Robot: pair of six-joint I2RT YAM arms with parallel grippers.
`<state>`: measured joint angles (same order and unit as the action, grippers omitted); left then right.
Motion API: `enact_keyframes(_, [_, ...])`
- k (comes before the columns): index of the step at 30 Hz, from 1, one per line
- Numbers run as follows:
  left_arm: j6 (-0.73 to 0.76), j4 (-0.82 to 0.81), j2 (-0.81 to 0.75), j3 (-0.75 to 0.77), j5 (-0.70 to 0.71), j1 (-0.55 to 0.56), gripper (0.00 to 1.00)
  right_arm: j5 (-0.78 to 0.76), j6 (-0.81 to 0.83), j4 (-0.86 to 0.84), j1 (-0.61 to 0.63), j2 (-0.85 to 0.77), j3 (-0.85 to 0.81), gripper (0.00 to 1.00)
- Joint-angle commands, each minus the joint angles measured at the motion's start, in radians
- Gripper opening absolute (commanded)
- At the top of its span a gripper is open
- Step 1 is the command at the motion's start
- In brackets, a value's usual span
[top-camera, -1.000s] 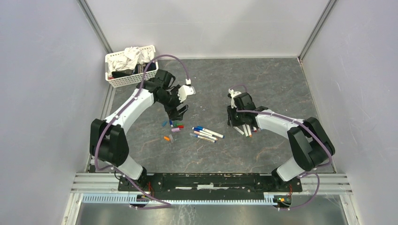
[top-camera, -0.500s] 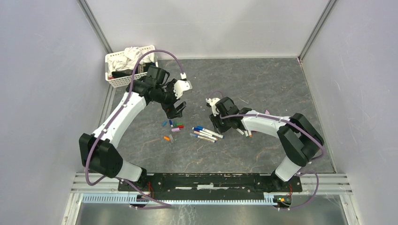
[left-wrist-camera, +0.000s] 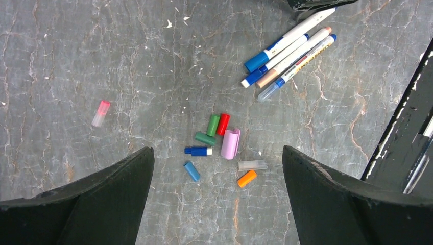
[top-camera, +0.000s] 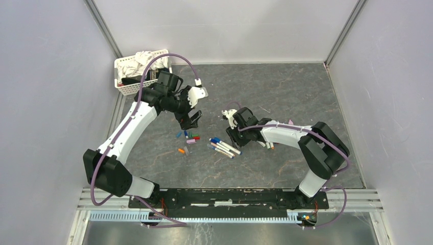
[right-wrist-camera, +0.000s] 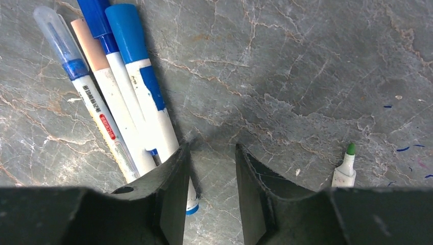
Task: Open the pen caps
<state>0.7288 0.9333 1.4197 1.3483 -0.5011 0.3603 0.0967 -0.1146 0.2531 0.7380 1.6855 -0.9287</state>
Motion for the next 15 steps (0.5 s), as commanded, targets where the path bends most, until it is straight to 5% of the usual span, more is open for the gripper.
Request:
enact_keyframes(1, [-0.025, 0.014, -0.012, 0.037, -0.034, -0.002, 1.0, -0.041, 0.011, 0.001, 0.005, -0.063, -0.042, 0.44])
enact_keyframes(15, [-0.099, -0.019, -0.039, 0.083, -0.026, -0.001, 1.0, -0.015, 0.008, -0.028, 0.077, -0.012, -0.023, 0.44])
